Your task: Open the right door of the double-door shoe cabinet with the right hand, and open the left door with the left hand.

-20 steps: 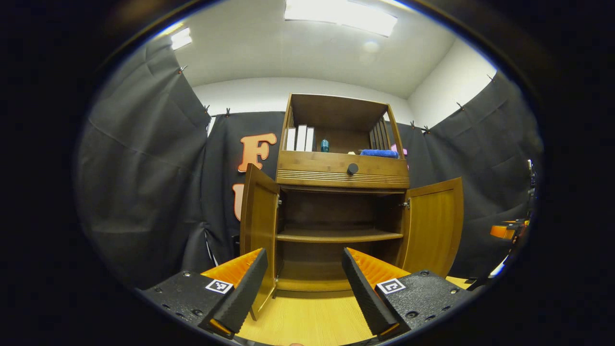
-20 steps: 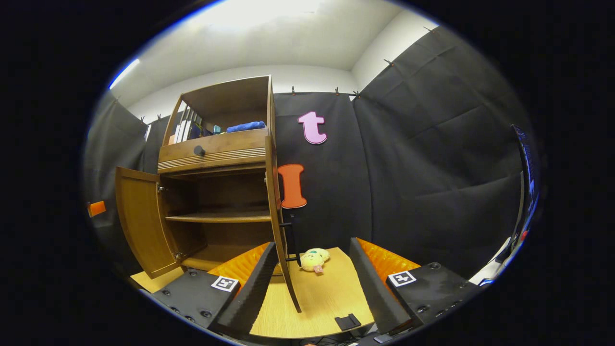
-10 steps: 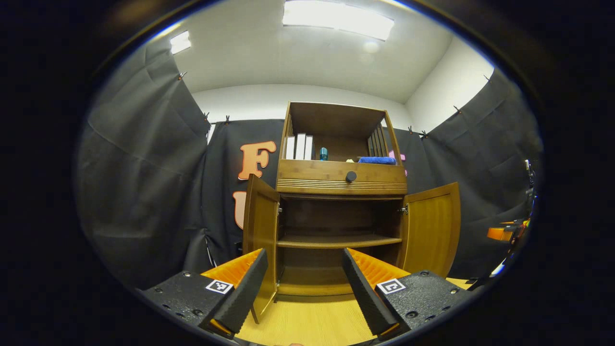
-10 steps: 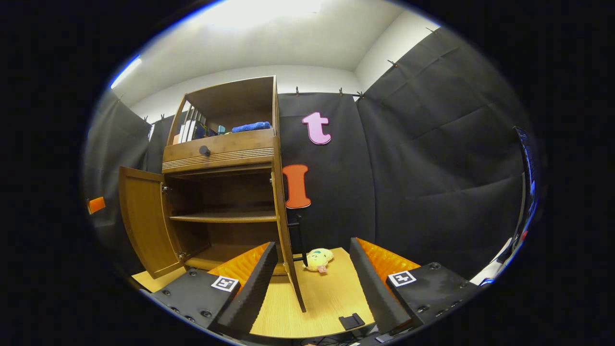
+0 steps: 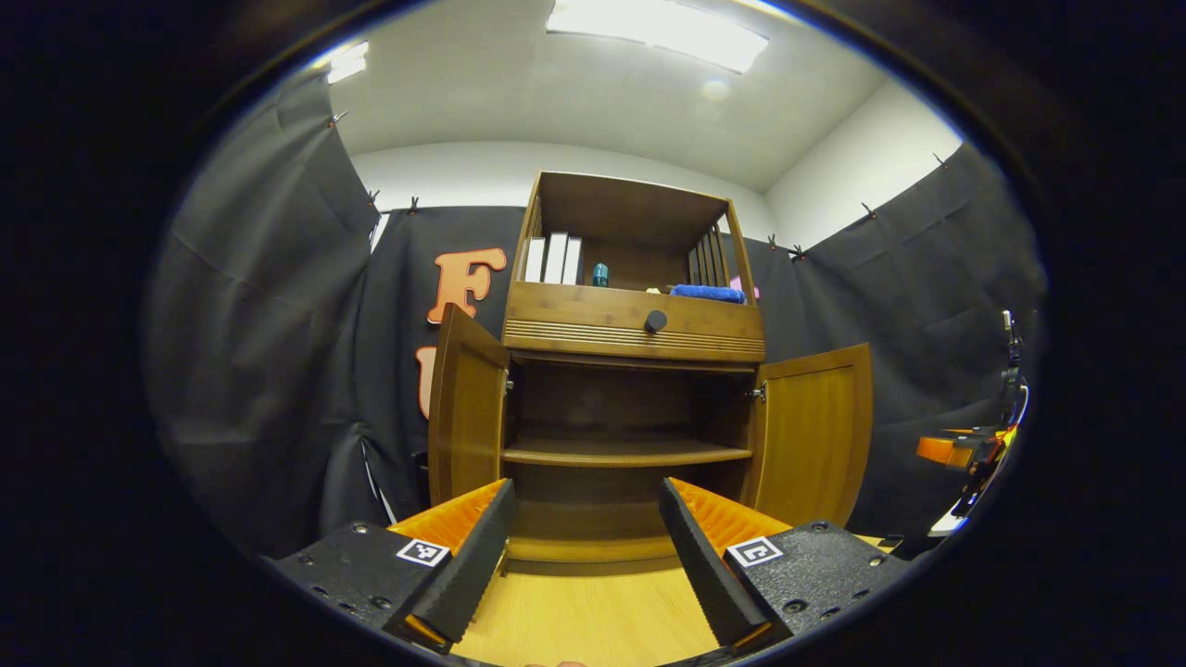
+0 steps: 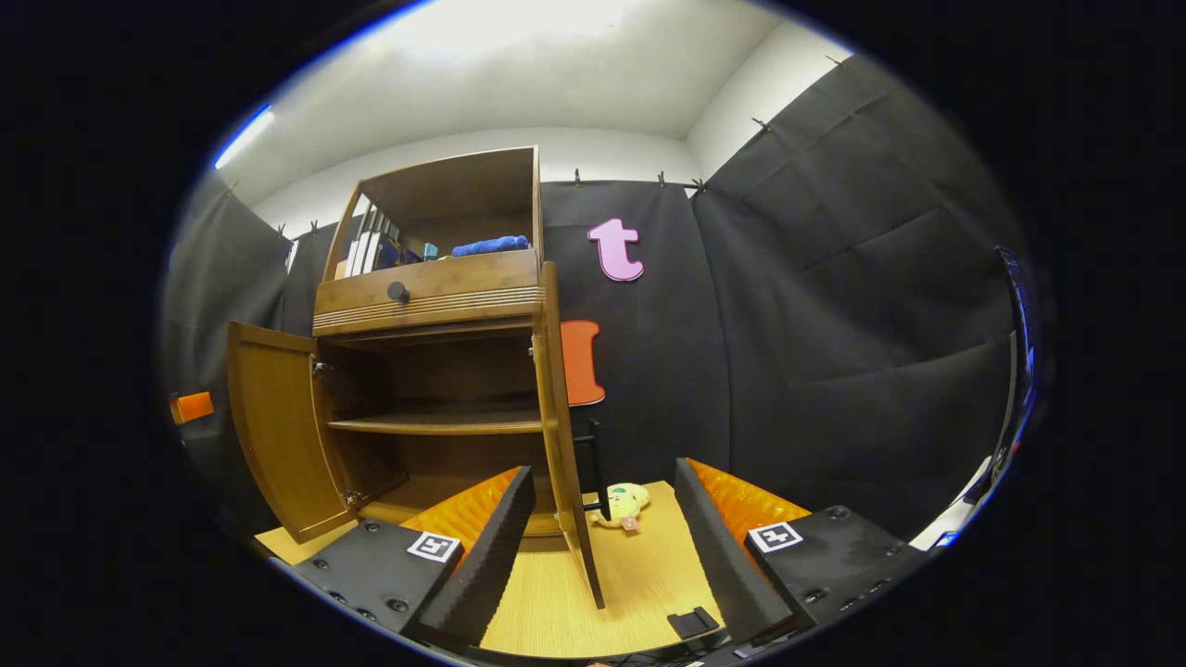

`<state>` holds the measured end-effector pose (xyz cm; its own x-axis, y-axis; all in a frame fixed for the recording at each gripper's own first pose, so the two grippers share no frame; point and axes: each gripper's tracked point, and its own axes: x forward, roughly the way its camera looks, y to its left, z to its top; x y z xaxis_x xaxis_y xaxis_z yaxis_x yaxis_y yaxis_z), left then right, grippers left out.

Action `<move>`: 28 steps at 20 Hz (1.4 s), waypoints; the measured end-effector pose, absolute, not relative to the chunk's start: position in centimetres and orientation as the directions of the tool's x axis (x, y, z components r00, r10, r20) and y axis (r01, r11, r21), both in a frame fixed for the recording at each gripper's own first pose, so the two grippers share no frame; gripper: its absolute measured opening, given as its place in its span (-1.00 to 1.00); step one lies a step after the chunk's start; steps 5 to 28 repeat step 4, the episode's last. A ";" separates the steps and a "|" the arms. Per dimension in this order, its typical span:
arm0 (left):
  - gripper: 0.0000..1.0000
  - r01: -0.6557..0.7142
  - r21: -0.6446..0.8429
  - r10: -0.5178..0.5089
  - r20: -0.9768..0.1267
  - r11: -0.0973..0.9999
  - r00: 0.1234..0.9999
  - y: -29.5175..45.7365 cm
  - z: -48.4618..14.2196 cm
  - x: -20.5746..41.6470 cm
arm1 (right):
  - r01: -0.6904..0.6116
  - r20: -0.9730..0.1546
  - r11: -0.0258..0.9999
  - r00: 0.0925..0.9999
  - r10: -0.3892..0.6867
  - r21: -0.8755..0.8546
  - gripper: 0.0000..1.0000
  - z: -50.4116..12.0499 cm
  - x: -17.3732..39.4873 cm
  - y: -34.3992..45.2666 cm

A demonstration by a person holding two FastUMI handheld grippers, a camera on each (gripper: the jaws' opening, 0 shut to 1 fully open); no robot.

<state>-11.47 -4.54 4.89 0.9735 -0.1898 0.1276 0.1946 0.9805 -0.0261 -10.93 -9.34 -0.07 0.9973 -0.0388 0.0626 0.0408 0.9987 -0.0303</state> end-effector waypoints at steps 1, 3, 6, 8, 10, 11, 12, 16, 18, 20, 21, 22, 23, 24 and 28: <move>0.87 0.194 -0.025 -0.189 0.134 0.981 0.973 -4.4 5.0 -11.0 | 0.045 0.064 0.998 0.997 -0.042 -0.034 0.95 0.0 -10.8 -9.3; 0.87 0.195 -0.026 -0.189 0.150 0.981 0.971 -4.2 5.4 -10.1 | 0.058 0.076 0.998 0.996 -0.055 -0.040 0.95 0.3 -10.6 -9.4; 0.87 0.186 -0.025 -0.180 0.165 0.982 0.970 -4.0 5.7 -9.7 | 0.069 0.084 0.997 0.994 -0.065 -0.042 1.00 0.6 -10.3 -9.5; 0.87 0.186 -0.025 -0.180 0.165 0.982 0.970 -4.0 5.7 -9.7 | 0.069 0.084 0.997 0.994 -0.065 -0.042 1.00 0.6 -10.3 -9.5; 0.87 0.186 -0.025 -0.180 0.165 0.982 0.970 -4.0 5.7 -9.7 | 0.069 0.084 0.997 0.994 -0.065 -0.042 1.00 0.6 -10.3 -9.5; 0.87 0.186 -0.025 -0.180 0.165 0.982 0.970 -4.0 5.7 -9.7 | 0.069 0.084 0.997 0.994 -0.065 -0.042 1.00 0.6 -10.3 -9.5; 0.87 0.186 -0.025 -0.180 0.165 0.982 0.970 -4.0 5.7 -9.7 | 0.069 0.084 0.997 0.994 -0.065 -0.042 1.00 0.6 -10.3 -9.5; 0.87 0.186 -0.025 -0.180 0.165 0.982 0.970 -4.0 5.7 -9.7 | 0.069 0.084 0.997 0.994 -0.065 -0.042 1.00 0.6 -10.3 -9.5; 0.87 0.186 -0.025 -0.180 0.165 0.982 0.970 -4.0 5.7 -9.7 | 0.069 0.084 0.997 0.994 -0.065 -0.042 1.00 0.6 -10.3 -9.5; 0.87 0.186 -0.025 -0.180 0.165 0.982 0.970 -4.0 5.7 -9.7 | 0.069 0.084 0.997 0.994 -0.065 -0.042 1.00 0.6 -10.3 -9.5; 0.87 0.186 -0.025 -0.180 0.165 0.982 0.970 -4.0 5.7 -9.7 | 0.069 0.084 0.997 0.994 -0.065 -0.042 1.00 0.6 -10.3 -9.5; 0.87 0.186 -0.025 -0.180 0.165 0.982 0.970 -4.0 5.7 -9.7 | 0.069 0.084 0.997 0.994 -0.065 -0.042 1.00 0.6 -10.3 -9.5; 0.87 0.186 -0.025 -0.180 0.165 0.982 0.970 -4.0 5.7 -9.7 | 0.069 0.084 0.997 0.994 -0.065 -0.042 1.00 0.6 -10.3 -9.5; 0.87 0.186 -0.025 -0.180 0.165 0.982 0.970 -4.0 5.7 -9.7 | 0.069 0.084 0.997 0.994 -0.065 -0.042 1.00 0.6 -10.3 -9.5; 0.87 0.186 -0.025 -0.180 0.165 0.982 0.970 -4.0 5.7 -9.7 | 0.069 0.084 0.997 0.994 -0.065 -0.042 1.00 0.6 -10.3 -9.5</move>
